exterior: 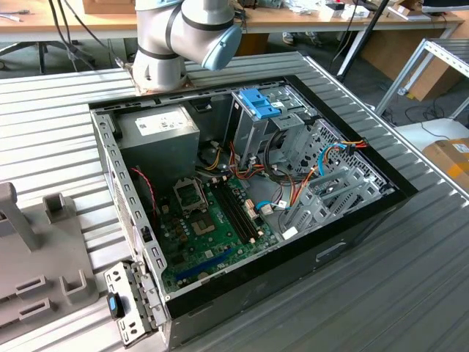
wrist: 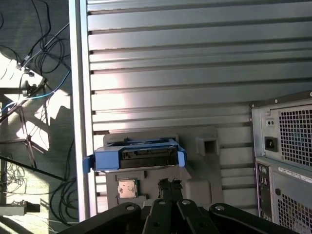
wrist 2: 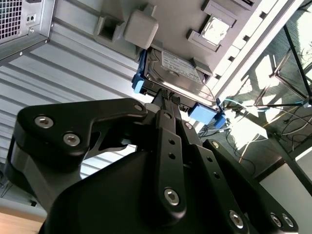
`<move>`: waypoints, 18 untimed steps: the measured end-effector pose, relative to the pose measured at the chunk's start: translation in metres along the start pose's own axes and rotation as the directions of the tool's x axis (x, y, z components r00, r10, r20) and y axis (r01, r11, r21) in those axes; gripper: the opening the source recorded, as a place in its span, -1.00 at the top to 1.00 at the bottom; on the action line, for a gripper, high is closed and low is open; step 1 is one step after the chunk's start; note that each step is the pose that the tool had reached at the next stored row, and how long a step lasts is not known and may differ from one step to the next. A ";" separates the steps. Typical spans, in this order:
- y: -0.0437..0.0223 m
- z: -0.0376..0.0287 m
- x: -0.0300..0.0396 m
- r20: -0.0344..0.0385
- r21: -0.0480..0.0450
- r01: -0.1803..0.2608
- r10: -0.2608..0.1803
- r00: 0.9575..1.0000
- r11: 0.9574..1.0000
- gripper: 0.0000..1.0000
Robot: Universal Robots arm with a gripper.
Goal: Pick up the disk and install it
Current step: 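Reach for the disk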
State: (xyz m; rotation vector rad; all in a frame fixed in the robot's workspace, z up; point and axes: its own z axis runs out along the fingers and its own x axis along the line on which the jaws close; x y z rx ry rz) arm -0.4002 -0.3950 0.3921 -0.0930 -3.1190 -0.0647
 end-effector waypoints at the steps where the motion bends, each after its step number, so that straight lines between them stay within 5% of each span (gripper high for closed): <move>1: 0.0000 0.0001 0.0000 0.000 0.000 0.001 -0.001 1.000 1.000 0.79; 5: 0.0019 0.0007 0.0051 0.000 0.000 0.002 -0.002 1.000 1.000 0.79; 13: 0.0130 0.0023 0.0292 0.000 0.000 0.002 -0.002 1.000 1.000 0.79; 14: 0.0162 0.0029 0.0374 0.000 0.000 0.002 -0.002 1.000 1.000 0.79; 18: 0.0178 0.0039 0.0457 -0.002 0.000 0.002 -0.002 1.000 1.000 0.79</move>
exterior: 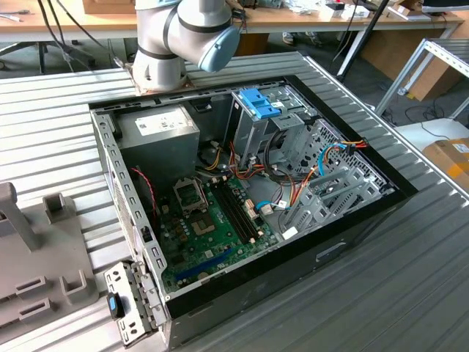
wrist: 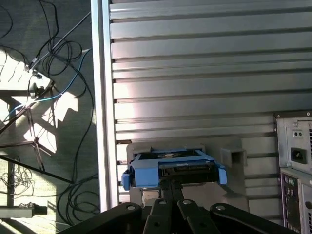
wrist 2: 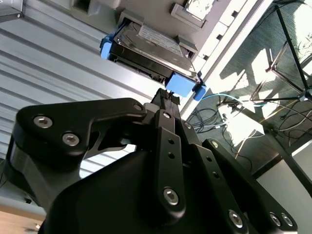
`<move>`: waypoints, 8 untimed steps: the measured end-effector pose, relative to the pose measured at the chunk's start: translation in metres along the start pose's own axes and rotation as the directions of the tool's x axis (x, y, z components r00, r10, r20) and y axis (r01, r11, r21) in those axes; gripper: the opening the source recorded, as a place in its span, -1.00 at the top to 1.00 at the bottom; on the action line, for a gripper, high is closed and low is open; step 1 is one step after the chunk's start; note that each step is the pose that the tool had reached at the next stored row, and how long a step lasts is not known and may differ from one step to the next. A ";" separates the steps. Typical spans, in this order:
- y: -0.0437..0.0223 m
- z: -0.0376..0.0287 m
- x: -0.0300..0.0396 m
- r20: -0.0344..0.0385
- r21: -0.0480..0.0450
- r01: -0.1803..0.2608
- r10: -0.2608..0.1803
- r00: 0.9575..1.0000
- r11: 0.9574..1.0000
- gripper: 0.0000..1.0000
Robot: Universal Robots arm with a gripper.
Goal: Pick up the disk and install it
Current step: 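Reach for the disk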
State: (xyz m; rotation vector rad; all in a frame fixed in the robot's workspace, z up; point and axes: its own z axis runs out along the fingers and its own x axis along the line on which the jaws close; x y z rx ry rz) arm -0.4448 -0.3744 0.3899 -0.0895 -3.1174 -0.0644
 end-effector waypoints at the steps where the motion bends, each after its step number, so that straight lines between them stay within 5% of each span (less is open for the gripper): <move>1: -0.0001 0.0003 0.0018 0.000 0.000 0.000 0.000 1.000 1.000 0.79; 8: -0.0009 0.0020 0.0123 0.000 0.001 0.000 0.000 1.000 1.000 0.79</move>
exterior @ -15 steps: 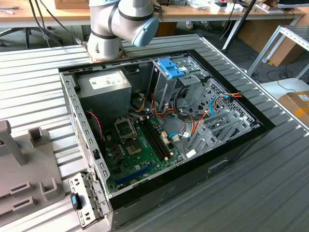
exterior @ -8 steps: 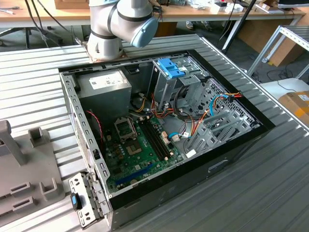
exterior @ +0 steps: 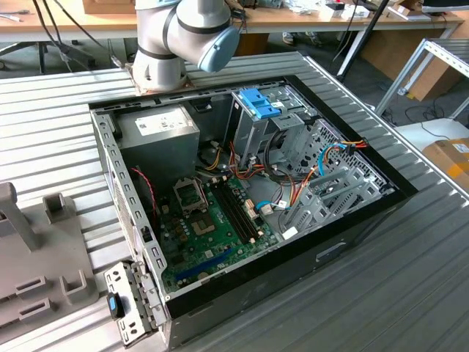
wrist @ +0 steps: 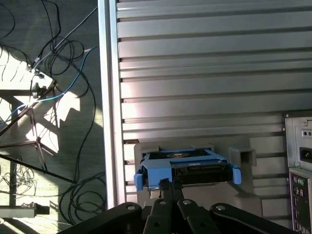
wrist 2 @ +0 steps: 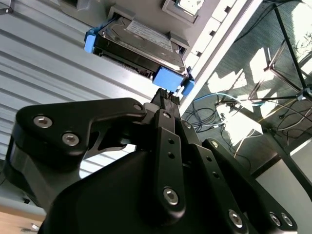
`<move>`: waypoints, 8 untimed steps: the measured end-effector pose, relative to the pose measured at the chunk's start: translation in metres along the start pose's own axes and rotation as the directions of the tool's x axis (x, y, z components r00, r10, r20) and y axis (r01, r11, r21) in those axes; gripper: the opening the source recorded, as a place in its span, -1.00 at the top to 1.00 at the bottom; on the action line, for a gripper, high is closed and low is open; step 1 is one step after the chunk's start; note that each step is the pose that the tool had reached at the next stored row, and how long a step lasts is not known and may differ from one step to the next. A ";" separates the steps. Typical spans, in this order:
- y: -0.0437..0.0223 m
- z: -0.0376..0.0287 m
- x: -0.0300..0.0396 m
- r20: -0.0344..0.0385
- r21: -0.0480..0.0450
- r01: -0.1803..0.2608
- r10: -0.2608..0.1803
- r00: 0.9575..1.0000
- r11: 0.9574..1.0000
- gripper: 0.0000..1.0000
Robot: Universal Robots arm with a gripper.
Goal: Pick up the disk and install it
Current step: 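Reach for the disk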
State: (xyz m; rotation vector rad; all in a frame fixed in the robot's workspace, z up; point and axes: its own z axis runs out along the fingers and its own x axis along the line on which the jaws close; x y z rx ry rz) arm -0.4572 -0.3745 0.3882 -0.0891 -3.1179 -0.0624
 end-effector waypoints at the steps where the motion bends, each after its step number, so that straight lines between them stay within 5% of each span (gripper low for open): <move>1: 0.0001 0.0000 0.0001 0.000 0.000 0.000 0.000 1.000 1.000 0.79; 4: 0.0001 0.0000 0.0001 -0.001 0.000 0.000 0.000 1.000 1.000 0.79; 5: 0.0001 0.0002 0.0002 -0.009 0.001 -0.001 0.001 1.000 1.000 0.79; 8: 0.0000 0.0002 0.0001 -0.013 0.001 -0.001 0.001 1.000 1.000 0.79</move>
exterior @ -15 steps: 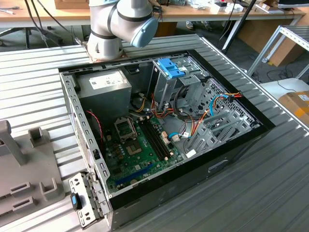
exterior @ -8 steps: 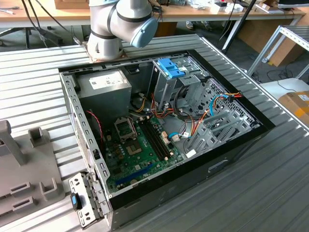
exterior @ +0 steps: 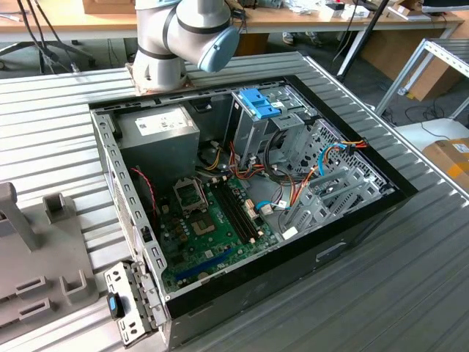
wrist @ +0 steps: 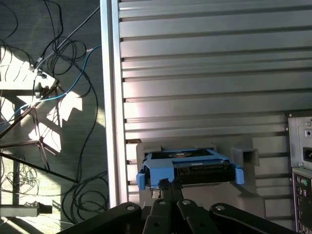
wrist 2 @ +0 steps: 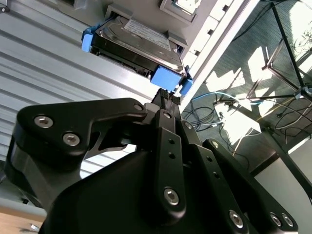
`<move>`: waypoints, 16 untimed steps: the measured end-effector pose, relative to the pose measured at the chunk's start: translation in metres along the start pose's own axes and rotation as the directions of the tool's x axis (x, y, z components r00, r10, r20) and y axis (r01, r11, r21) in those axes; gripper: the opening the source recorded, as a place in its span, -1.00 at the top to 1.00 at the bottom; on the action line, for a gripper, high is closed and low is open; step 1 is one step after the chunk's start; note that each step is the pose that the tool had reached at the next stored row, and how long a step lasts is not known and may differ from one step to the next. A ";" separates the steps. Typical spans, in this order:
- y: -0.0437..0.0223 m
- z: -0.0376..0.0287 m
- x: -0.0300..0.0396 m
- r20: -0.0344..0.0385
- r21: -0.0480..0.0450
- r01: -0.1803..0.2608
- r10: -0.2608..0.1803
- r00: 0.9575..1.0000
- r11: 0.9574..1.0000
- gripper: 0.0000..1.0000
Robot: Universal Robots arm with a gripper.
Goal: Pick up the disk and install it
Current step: 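Reach for the disk, then pick up the disk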
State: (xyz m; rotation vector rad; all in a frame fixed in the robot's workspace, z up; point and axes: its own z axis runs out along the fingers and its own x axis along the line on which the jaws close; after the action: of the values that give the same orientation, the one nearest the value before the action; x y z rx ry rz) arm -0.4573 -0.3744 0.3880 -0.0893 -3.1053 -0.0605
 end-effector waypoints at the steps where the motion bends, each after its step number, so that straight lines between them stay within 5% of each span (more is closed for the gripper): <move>1: 0.0000 0.0000 0.0000 0.000 0.000 0.000 0.000 1.000 1.000 0.79; 16: -0.0075 0.0018 0.0023 -0.001 0.001 0.017 -0.017 1.000 1.000 0.79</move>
State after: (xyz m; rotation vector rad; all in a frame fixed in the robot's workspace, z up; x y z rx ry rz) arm -0.4601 -0.3817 0.3860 -0.0632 -3.1056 -0.0589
